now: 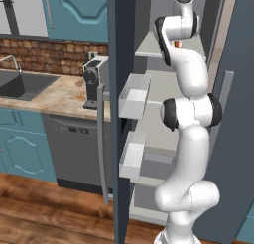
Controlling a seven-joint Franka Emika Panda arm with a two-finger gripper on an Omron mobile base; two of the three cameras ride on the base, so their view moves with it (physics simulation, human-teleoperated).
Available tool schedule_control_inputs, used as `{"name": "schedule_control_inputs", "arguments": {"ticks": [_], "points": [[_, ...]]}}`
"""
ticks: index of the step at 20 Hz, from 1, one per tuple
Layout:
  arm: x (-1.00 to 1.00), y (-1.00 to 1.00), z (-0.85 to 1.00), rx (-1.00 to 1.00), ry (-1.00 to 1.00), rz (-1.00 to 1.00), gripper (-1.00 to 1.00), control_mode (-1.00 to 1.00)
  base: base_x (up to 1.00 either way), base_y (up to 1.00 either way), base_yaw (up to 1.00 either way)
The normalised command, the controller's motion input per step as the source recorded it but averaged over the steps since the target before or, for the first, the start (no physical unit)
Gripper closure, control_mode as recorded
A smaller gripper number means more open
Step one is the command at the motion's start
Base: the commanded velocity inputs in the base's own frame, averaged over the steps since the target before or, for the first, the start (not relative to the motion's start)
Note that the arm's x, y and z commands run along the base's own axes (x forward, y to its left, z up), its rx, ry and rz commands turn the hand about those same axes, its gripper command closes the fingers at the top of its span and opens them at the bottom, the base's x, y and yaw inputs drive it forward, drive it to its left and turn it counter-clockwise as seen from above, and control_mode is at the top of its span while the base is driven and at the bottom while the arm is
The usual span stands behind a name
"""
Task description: Store the hot dog in the freezer for long-term storage. Close the freezer door after placing the cooked food.
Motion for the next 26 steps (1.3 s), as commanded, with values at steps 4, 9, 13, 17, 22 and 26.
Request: {"name": "schedule_control_inputs", "arguments": {"ticks": [4, 9, 13, 17, 22, 26], "points": [[0.00, 0.00, -0.29, 0.00, -0.05, 0.00, -1.00, -1.00, 0.00, 0.00, 0.00], [0.00, 0.02, -0.23, 0.00, 0.00, 0.00, -1.00, -1.00, 0.00, 0.00, 0.00], [-0.20, 0.15, 0.08, 0.00, -0.12, 0.00, -1.00, -1.00, 0.00, 0.00, 0.00], [-0.53, 0.14, 0.15, 0.00, -0.23, 0.00, -1.00, -1.00, 0.00, 0.00, 0.00], [-0.67, 0.11, 0.01, 0.00, -0.11, 0.04, -1.00, -1.00, 0.00, 0.00, 0.00], [-0.73, 0.08, 0.16, 0.00, -0.02, 0.05, -1.00, -1.00, 0.00, 0.00, 0.00]]}}
